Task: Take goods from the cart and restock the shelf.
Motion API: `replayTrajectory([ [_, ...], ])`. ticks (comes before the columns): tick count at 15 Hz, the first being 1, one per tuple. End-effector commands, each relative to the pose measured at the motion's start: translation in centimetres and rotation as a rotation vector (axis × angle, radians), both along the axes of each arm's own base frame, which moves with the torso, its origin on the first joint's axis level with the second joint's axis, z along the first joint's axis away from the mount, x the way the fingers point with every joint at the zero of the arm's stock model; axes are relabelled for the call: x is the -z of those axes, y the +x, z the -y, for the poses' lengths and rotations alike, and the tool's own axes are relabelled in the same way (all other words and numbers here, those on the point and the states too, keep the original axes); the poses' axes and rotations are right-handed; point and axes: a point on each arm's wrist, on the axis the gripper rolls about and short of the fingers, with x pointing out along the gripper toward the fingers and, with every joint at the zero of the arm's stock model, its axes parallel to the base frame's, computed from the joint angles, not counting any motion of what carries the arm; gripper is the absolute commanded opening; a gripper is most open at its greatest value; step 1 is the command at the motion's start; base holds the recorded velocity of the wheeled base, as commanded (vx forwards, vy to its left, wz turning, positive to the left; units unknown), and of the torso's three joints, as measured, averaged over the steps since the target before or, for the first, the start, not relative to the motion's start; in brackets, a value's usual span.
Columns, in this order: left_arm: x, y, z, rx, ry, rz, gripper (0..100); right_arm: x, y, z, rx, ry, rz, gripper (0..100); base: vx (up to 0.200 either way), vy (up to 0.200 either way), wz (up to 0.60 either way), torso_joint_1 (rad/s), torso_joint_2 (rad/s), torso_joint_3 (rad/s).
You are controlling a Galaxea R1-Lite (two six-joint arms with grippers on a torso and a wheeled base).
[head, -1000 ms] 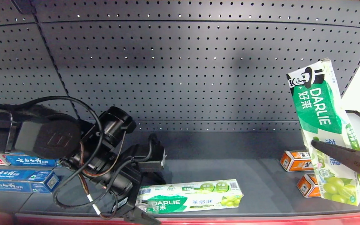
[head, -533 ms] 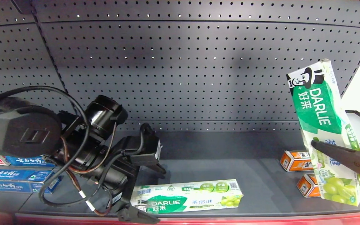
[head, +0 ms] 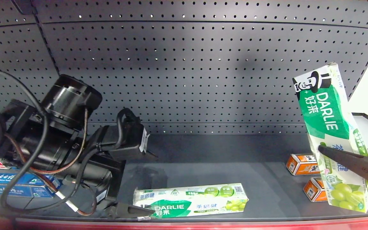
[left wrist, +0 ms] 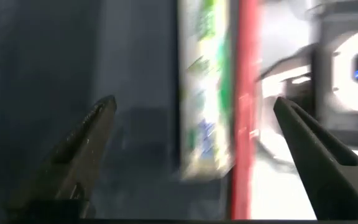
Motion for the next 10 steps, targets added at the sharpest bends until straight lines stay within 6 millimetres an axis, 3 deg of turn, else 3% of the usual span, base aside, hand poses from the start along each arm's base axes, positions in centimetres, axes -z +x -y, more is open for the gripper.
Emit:
replayTrajectory([
  [1,-1.4,-2.3,-0.9,-0.092,0.018,0.087,100,0.3,-0.2,0.2,0.004,-0.001,-0.003,0,0.000,0.000,0.00,0.000,0.00,0.000],
  [3,-1.5,-4.3,-1.2,-0.190,0.022,0.139,100,0.2,-0.2,0.2,0.009,0.000,-0.001,0,0.000,0.000,0.00,0.000,0.00,0.000],
  [7,0.1,-3.8,-0.7,-0.312,-0.042,0.318,100,0.0,0.0,0.1,-0.018,0.002,0.002,0,0.000,0.000,0.00,0.000,0.00,0.000],
  [10,-0.3,-4.2,-1.2,-0.452,-0.112,0.327,100,0.1,0.0,0.0,-0.019,-0.001,-0.003,0,0.000,0.000,0.00,0.000,0.00,0.000],
])
